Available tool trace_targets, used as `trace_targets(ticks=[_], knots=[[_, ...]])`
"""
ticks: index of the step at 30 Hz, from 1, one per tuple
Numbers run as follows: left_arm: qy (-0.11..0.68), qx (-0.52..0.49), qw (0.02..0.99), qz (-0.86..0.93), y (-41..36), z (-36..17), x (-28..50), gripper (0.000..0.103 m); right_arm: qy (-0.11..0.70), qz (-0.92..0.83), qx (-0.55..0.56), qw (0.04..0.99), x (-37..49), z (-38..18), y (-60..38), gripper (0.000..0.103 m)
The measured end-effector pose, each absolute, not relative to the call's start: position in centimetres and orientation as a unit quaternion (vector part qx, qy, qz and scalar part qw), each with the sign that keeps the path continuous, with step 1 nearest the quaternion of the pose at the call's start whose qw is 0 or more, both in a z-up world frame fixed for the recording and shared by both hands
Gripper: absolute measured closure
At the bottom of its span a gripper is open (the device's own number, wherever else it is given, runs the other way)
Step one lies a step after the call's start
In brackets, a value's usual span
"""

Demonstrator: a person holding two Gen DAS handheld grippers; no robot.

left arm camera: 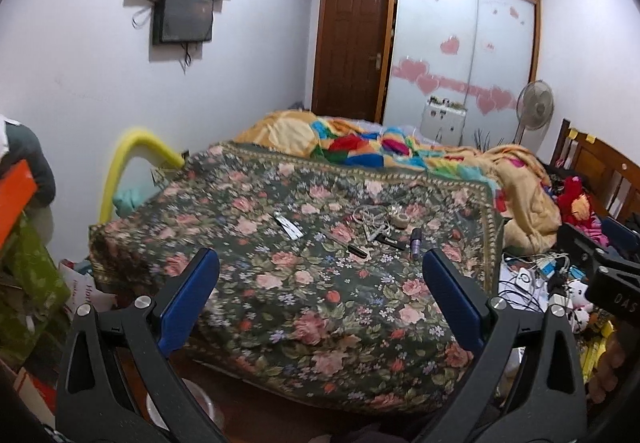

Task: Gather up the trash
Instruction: 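Move both tools down toward the small items on the floral quilt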

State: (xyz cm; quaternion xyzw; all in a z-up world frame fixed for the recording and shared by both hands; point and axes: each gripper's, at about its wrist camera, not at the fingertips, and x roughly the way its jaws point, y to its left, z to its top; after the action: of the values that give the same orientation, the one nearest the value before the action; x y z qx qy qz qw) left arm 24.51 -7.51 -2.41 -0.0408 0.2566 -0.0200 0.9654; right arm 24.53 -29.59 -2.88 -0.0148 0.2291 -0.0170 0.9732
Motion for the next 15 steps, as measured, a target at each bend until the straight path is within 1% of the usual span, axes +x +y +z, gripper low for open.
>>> trace_targets(ticks=[8,15], knots=[[0.325,-0.047,0.944,-0.042,-11.4,-7.3,34.8,0.001,0.296,-0.041,-0.036,0.954,33.1,-7.6,-33.9,0.000],[0.380,-0.028,0.924,-0.033,-13.6,-12.7,43.2,0.001,0.349,-0.004,-0.037,0.936,39.9,-11.8,-35.1,0.001]])
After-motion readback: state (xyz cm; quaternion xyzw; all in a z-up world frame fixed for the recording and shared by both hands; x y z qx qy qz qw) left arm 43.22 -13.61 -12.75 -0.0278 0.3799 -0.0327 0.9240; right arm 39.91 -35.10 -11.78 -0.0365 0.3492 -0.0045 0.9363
